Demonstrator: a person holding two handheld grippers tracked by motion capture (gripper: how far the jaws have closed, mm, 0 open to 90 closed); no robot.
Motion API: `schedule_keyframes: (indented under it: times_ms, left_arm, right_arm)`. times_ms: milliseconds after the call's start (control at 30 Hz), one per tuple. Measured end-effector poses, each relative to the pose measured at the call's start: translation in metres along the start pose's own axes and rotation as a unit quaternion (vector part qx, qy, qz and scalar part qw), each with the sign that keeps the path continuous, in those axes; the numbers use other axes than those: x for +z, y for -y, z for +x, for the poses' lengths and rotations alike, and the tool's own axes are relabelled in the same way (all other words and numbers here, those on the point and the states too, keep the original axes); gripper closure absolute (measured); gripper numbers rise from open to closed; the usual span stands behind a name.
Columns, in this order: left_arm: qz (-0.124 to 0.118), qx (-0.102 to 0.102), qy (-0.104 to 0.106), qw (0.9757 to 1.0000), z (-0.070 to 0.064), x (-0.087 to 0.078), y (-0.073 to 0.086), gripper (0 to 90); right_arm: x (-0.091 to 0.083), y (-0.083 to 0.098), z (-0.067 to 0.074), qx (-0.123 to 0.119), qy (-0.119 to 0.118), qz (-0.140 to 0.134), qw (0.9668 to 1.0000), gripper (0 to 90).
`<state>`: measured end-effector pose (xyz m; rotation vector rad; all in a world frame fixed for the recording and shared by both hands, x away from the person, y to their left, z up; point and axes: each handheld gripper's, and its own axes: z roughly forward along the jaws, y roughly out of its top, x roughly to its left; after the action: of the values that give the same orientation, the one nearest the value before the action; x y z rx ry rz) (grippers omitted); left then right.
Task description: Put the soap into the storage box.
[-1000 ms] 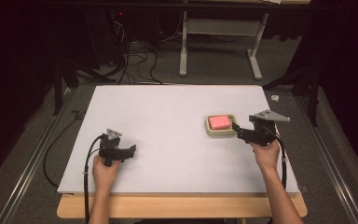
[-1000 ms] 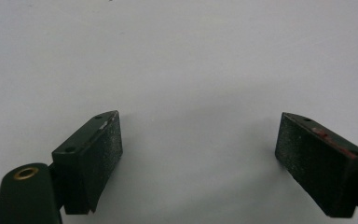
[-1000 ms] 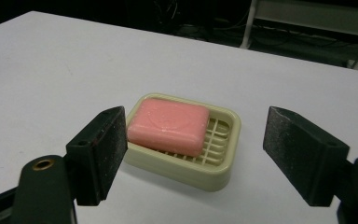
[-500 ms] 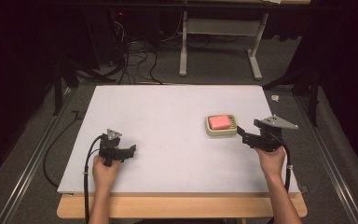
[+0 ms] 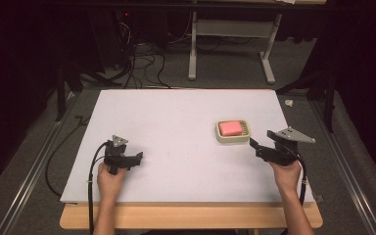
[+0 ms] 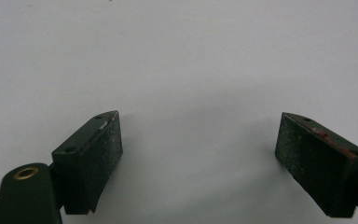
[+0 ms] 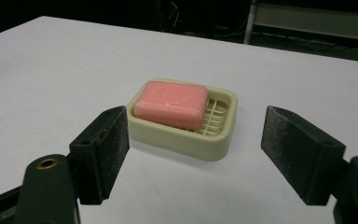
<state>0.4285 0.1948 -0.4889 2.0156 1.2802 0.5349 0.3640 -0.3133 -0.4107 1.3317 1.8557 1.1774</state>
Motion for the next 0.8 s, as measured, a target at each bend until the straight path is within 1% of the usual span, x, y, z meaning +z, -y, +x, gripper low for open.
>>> schedule_keyframes:
  times_ms: [233, 500, 800]
  left_arm:
    - [0.0, 0.0, 0.0, 1.0, 0.0, 0.0, 0.0, 15.1]
    - [0.0, 0.0, 0.0, 1.0, 0.0, 0.0, 0.0, 15.1]
    - [0.0, 0.0, 0.0, 1.0, 0.0, 0.0, 0.0, 15.1]
  right_arm:
    - [-0.002, 0.006, 0.004, 0.004, -0.005, 0.003, 1.0, 24.1]
    - [-0.001, 0.008, 0.009, -0.002, -0.013, 0.004, 0.9999, 24.2]
    - [0.002, 0.012, 0.017, -0.007, -0.021, 0.011, 0.9997, 24.2]
